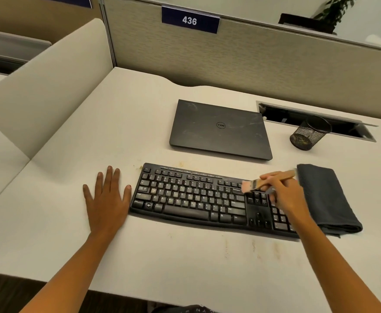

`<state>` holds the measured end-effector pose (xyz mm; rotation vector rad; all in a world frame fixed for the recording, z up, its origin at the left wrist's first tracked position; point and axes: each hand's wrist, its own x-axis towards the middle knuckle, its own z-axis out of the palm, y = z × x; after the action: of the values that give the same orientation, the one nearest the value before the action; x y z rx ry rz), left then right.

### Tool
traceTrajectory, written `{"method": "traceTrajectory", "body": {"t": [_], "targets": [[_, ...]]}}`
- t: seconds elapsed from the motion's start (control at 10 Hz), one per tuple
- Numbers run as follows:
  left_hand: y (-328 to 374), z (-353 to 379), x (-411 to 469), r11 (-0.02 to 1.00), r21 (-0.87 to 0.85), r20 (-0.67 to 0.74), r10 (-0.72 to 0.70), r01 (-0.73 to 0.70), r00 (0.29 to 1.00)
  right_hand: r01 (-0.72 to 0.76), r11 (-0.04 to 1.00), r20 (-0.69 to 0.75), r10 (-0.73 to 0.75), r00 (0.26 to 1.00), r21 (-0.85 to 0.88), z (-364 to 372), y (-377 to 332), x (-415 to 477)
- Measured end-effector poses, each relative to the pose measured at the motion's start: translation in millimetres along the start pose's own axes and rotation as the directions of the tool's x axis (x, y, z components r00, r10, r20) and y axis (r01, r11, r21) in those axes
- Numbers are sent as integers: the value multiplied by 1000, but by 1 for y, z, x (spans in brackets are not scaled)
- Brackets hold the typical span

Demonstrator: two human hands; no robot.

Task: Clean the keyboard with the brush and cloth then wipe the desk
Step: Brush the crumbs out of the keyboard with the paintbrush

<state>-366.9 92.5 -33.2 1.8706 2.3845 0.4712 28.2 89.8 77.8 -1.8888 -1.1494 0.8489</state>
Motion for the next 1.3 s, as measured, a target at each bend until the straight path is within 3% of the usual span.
{"method": "traceTrajectory", "body": {"t": [0.1,0.2,0.3,0.4,0.5,0.6,0.7,0.8,1.0,1.1,1.2,1.3], "targets": [[0,0,0,1000,3,4,-1,1,1000,-63,979,-177,28,984,-196,-34,7,2],[-1,0,0,1000,5,1,-3,3,1000,-97,836,-293,-79,953,-540,-39,-4,-4],[0,0,-1,1000,1,2,2,-2,1000,103,845,-165,-220,961,-525,-6,-30,-15],[0,-1,-1,1000,-2,6,4,-4,1000,224,929,2,-234,972,-296,30,-42,-14],[0,-2,0,1000,0,14,2,-2,1000,188,979,164,-174,971,-75,70,-51,-4],[0,-2,-1,1000,3,14,1,-1,1000,127,991,173,-117,978,-47,74,-49,2],[0,-3,-1,1000,1,14,1,-1,1000,-6,1000,93,6,996,-6,38,-26,8],[0,-2,-1,1000,-6,16,-5,5,1000,-40,999,5,40,999,3,-2,-4,8],[0,-2,-1,1000,-5,20,-7,8,1000,-112,980,-284,61,957,-165,-75,33,10],[0,-2,-1,1000,-1,20,-12,12,1000,-86,946,-353,-33,935,-314,-74,26,4],[0,-2,-1,1000,1,18,-13,13,1000,57,980,-187,-93,978,-189,-57,13,-7],[0,-2,-1,1000,-1,20,-13,13,1000,39,997,76,-44,996,63,-41,8,-17]]}}
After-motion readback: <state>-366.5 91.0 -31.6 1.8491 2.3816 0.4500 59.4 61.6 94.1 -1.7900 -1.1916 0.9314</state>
